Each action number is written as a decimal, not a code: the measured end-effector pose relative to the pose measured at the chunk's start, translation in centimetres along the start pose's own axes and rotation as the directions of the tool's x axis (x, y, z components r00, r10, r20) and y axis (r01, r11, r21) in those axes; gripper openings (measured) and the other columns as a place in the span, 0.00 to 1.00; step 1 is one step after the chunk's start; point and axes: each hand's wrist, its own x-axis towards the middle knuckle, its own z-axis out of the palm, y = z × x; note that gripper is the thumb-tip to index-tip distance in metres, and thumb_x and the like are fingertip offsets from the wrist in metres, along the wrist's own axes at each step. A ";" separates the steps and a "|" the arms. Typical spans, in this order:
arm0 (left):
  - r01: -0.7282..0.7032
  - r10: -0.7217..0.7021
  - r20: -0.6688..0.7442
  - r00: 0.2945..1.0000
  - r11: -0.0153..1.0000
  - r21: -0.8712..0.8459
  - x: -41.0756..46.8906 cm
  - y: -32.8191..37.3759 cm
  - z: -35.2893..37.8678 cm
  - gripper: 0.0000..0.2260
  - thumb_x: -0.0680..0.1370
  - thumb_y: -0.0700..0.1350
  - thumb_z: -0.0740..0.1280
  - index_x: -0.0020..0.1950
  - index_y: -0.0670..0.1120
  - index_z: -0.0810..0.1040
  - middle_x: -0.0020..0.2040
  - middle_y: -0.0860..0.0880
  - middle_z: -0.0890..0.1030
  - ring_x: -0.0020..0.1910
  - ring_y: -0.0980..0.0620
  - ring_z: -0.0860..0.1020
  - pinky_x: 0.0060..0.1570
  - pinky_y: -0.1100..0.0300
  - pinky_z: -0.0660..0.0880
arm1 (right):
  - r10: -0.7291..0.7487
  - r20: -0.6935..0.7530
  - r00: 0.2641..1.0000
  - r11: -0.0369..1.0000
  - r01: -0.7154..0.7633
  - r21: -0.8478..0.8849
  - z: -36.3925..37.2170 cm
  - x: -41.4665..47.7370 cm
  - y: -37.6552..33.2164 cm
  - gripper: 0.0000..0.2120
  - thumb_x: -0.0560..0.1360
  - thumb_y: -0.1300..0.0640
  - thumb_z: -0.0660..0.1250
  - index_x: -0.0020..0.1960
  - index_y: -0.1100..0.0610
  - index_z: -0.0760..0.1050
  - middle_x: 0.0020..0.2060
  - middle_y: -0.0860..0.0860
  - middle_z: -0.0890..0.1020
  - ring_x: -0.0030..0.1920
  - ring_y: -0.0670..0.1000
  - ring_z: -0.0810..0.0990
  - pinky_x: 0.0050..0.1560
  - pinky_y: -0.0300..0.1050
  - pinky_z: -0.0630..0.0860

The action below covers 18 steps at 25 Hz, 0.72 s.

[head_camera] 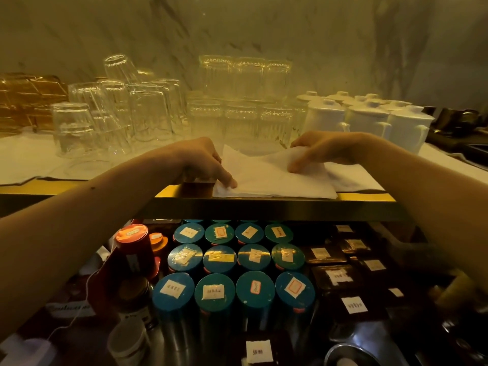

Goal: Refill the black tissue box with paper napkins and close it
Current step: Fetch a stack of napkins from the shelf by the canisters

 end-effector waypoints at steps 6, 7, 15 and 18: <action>-0.028 0.029 0.001 1.000 0.997 -0.076 -0.3 -0.5 0.2 0.20 0.67 0.46 0.78 0.56 0.43 0.79 0.53 0.44 0.81 0.53 0.45 0.77 0.56 0.49 0.75 | -0.131 -0.083 0.988 0.925 0.152 0.349 0.0 -0.1 0.7 0.25 0.72 0.63 0.72 0.67 0.58 0.70 0.58 0.52 0.77 0.57 0.53 0.78 0.57 0.45 0.78; -0.038 0.037 -0.011 0.999 0.994 -0.106 -0.3 -0.5 0.2 0.21 0.67 0.45 0.78 0.57 0.43 0.78 0.52 0.45 0.81 0.53 0.45 0.77 0.56 0.50 0.75 | -0.163 -0.091 0.982 0.900 0.185 0.395 0.1 -0.4 0.7 0.24 0.72 0.64 0.72 0.67 0.58 0.71 0.58 0.53 0.78 0.57 0.54 0.79 0.53 0.44 0.80; -0.071 0.064 -0.031 0.997 0.942 -0.327 -1.1 -0.8 -0.3 0.17 0.70 0.42 0.75 0.57 0.43 0.76 0.51 0.46 0.81 0.49 0.49 0.80 0.50 0.55 0.75 | -0.351 -0.177 0.919 0.670 0.379 0.638 0.0 -1.8 0.4 0.09 0.77 0.66 0.64 0.56 0.58 0.76 0.47 0.54 0.81 0.48 0.52 0.83 0.43 0.44 0.81; -0.070 0.085 -0.002 0.996 0.808 -0.585 -1.4 -0.8 -0.1 0.17 0.72 0.39 0.71 0.60 0.39 0.76 0.54 0.43 0.81 0.52 0.47 0.81 0.49 0.56 0.81 | -0.374 -0.200 0.906 0.623 0.405 0.670 0.2 -1.9 0.5 0.11 0.78 0.65 0.63 0.59 0.58 0.76 0.47 0.54 0.81 0.48 0.52 0.83 0.43 0.46 0.81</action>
